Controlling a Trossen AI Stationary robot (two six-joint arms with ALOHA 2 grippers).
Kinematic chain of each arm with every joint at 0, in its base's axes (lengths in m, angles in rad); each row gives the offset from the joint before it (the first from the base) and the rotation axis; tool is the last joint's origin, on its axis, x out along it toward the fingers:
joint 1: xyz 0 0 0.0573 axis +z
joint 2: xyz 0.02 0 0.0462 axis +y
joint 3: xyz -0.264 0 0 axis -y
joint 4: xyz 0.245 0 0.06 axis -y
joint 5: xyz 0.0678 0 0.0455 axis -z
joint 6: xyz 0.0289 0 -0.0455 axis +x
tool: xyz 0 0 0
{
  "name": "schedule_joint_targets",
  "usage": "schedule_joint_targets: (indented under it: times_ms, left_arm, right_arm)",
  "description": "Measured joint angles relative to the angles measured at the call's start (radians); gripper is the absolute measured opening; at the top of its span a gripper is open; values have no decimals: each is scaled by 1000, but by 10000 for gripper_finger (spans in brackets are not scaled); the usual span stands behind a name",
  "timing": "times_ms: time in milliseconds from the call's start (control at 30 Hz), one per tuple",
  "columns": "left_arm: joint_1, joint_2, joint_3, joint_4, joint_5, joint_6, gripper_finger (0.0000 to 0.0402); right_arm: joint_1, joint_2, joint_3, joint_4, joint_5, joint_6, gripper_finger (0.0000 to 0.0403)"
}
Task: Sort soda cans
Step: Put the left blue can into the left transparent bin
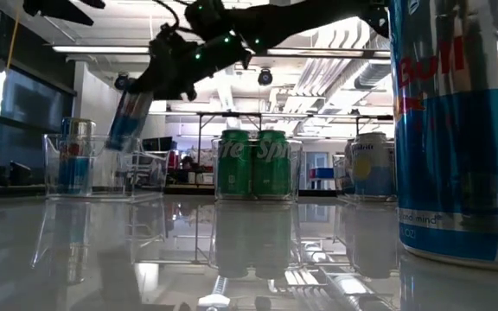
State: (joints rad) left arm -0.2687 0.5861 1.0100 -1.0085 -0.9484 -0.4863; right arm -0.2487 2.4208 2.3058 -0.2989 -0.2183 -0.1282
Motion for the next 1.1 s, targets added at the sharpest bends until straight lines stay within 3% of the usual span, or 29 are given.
schedule_joint_targets:
  times_ms: [133, 533, 1100]
  left_arm:
    - [0, 0, -32, -3, -1, 0, 314]
    - [0, 0, -79, 36, 60, -19, 314]
    - [0, 0, -81, 35, 60, -8, 314]
  right_arm:
    - [15, 9, 4, 28, 57, -3, 213]
    - [23, 77, 4, 90, 51, -3, 213]
    - [38, 113, 2, 30, 60, -4, 213]
